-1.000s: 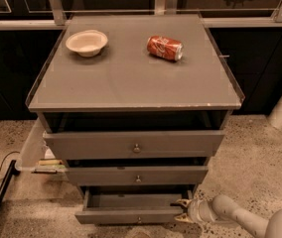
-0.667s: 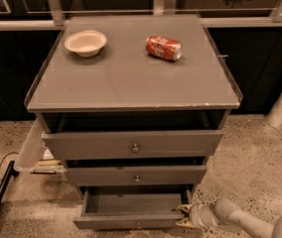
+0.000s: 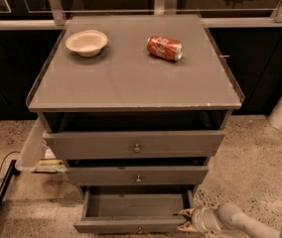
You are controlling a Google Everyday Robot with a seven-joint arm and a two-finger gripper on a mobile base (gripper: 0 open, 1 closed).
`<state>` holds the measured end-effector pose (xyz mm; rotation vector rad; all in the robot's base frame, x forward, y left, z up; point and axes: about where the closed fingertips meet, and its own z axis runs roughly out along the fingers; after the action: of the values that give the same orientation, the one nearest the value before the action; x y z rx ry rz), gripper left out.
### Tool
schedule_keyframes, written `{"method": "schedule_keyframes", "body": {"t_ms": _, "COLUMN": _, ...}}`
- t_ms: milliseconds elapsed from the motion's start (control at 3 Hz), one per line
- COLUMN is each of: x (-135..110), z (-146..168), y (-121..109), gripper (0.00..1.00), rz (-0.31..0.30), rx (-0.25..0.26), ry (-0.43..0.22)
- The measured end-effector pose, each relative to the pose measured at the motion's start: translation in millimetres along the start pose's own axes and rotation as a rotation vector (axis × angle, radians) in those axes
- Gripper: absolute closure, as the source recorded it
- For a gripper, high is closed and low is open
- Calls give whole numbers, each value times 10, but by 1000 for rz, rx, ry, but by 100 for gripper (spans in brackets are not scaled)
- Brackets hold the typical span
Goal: Open bottom drawer
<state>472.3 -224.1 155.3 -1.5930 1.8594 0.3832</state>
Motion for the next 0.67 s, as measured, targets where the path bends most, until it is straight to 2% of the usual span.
{"method": "schedule_keyframes", "body": {"t_ms": 333, "x": -19, "z": -24, "y": 8, "gripper": 100, "rz": 0, "rx": 0, "ry": 0}}
{"method": "schedule_keyframes", "body": {"t_ms": 667, "x": 38, "z": -65, "y": 158, "gripper": 100, "rz": 9, "rx": 4, "ry": -13}}
